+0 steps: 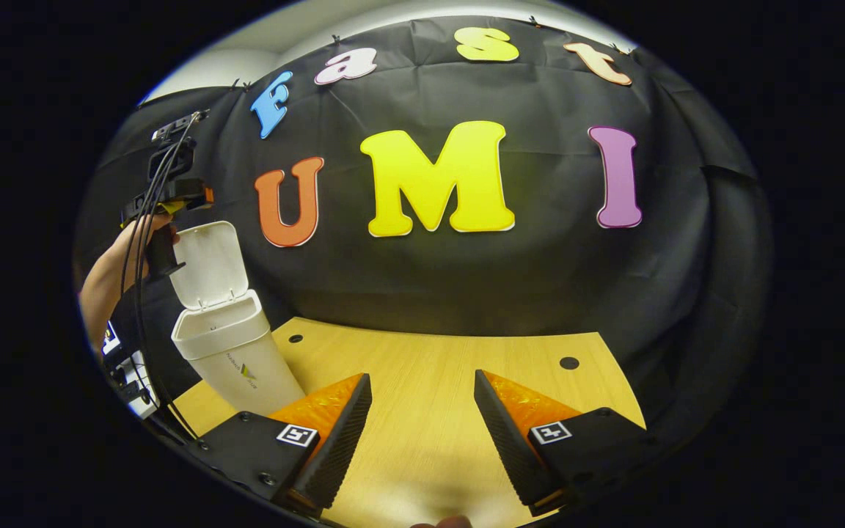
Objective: Press the lid of the desktop garbage bin to open it, pick up the crumpled paper on the desktop and throw it into the bin, then pick up the pop can on the desktop and drop it into the bin, and finally close the garbage bin lid.
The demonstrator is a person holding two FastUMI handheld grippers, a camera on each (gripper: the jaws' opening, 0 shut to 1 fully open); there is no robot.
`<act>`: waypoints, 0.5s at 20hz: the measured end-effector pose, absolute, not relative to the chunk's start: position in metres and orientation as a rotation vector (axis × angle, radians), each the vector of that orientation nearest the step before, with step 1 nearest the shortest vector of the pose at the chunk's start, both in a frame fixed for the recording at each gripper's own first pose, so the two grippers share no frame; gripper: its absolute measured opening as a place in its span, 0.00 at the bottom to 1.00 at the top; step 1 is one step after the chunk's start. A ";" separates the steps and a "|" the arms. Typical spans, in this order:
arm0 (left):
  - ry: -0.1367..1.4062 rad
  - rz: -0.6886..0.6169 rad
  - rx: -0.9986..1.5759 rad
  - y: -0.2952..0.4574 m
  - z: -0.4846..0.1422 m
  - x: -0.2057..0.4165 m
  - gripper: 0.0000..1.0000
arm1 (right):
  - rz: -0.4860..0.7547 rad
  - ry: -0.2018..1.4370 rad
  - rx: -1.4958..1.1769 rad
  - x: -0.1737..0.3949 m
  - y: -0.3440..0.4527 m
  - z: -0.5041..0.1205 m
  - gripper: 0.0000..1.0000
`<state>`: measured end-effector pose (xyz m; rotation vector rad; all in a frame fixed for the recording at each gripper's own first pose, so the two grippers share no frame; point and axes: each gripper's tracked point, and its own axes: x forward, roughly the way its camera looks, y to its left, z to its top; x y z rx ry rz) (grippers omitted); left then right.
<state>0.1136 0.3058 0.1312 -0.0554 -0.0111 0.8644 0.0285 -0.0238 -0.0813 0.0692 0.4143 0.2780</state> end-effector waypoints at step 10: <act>0.164 0.971 -0.173 0.345 0.090 0.127 0.92 | 0.254 0.372 0.107 0.040 -0.031 -0.049 0.89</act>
